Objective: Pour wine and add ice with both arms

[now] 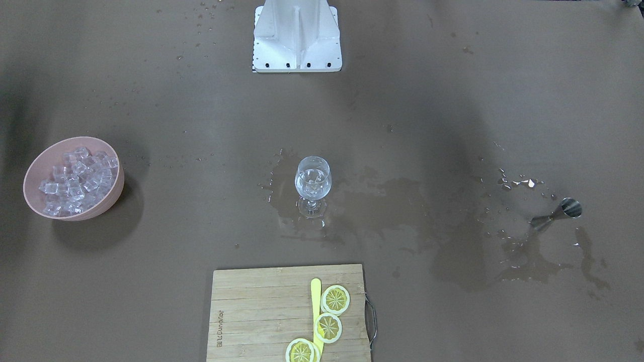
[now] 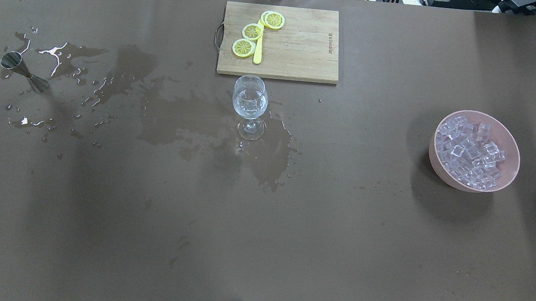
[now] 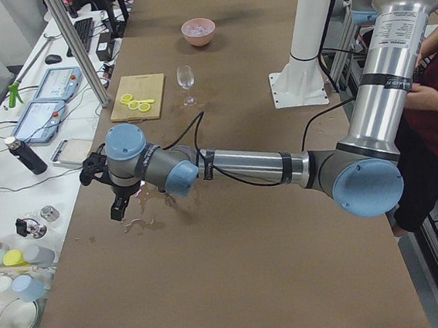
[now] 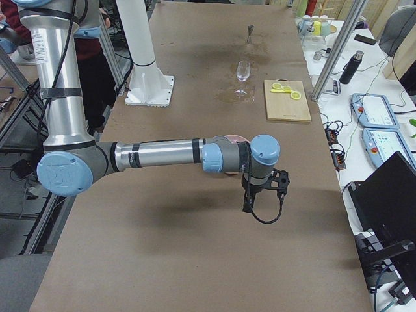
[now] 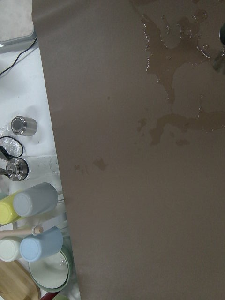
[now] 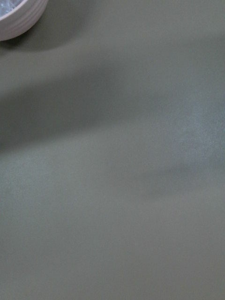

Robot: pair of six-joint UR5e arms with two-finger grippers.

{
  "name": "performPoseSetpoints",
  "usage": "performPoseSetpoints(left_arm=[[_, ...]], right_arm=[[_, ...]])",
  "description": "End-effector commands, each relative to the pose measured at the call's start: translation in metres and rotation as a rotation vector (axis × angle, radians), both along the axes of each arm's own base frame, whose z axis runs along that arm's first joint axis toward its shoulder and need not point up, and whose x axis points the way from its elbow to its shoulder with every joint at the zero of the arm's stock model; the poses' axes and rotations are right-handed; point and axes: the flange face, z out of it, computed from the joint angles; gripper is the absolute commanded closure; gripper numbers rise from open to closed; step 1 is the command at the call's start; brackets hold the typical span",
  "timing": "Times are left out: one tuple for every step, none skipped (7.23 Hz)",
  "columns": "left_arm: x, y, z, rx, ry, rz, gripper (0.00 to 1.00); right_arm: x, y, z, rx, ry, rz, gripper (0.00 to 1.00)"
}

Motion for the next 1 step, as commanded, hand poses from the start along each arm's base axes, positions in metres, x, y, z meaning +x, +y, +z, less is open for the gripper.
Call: performPoseSetpoints(left_arm=[[0.0001,0.0,0.0013,-0.01,-0.011,0.012,0.02]], right_arm=[[0.0001,0.0032,0.0033,-0.006,0.0,0.0,0.0]])
